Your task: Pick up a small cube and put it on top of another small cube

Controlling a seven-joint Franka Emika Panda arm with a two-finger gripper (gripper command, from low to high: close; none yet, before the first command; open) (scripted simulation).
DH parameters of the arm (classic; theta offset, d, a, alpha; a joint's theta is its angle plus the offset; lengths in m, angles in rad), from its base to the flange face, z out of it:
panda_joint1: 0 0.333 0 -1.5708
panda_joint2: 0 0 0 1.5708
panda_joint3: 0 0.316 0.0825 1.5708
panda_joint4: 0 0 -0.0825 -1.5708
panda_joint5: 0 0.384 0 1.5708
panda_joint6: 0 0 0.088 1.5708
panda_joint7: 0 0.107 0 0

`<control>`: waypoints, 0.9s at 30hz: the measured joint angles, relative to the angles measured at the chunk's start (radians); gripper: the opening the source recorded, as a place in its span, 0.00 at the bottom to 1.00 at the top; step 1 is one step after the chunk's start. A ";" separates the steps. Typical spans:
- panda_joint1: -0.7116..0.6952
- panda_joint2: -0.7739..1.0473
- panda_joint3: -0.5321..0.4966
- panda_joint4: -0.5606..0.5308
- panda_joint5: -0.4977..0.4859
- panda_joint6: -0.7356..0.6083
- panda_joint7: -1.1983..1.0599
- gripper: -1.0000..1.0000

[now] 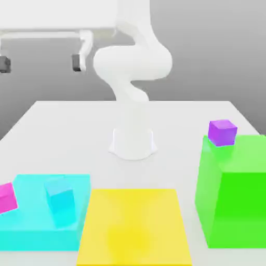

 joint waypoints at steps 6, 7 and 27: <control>-0.068 0.224 -0.040 0.047 0.094 0.027 -0.195 0.50; -0.082 0.260 -0.040 0.055 0.106 0.031 -0.225 0.50; -0.306 0.817 0.013 0.176 0.205 0.199 -0.567 0.00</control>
